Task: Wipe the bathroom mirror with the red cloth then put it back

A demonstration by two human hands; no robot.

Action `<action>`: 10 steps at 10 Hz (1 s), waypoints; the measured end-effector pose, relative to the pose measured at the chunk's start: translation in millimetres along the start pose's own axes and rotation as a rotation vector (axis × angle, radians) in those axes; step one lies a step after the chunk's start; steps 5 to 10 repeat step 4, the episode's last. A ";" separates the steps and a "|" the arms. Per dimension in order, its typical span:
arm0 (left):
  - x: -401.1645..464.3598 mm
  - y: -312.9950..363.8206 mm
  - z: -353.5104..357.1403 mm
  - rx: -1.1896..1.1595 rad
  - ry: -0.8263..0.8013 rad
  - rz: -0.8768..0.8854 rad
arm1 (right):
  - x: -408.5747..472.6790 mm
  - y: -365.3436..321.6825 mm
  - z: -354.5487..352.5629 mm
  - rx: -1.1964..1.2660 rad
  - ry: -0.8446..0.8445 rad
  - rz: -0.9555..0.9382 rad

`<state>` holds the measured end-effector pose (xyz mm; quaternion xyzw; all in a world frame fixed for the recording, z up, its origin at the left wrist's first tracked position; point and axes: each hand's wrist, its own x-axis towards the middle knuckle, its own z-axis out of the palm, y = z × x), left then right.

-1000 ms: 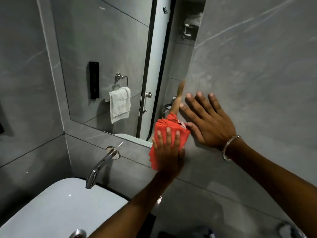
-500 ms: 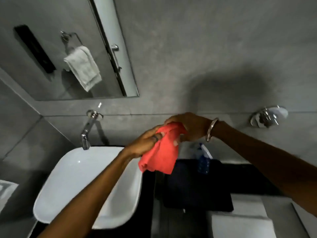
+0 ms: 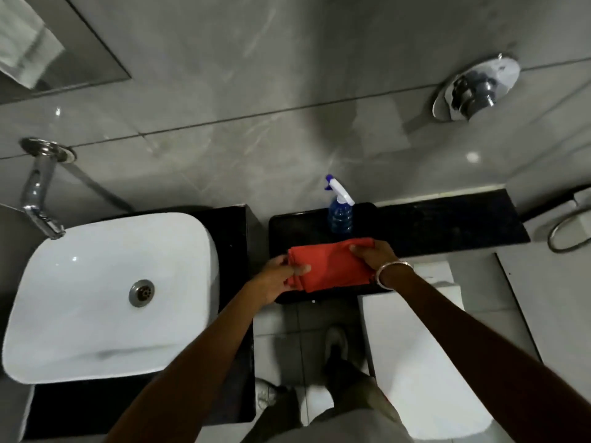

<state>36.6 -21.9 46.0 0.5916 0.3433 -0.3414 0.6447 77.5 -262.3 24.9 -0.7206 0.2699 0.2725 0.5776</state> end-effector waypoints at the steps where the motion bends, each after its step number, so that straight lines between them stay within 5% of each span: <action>1: 34.3 -19.2 10.7 0.077 0.171 -0.030 | 28.0 22.4 5.5 0.003 0.054 0.080; 3: 81.6 -41.1 12.1 0.176 0.364 -0.040 | 62.0 44.6 27.6 -0.075 0.054 0.125; 4: 71.2 -39.5 11.8 0.408 0.439 0.074 | 51.3 39.7 34.5 -0.269 0.174 0.039; 10: 71.2 -39.5 11.8 0.408 0.439 0.074 | 51.3 39.7 34.5 -0.269 0.174 0.039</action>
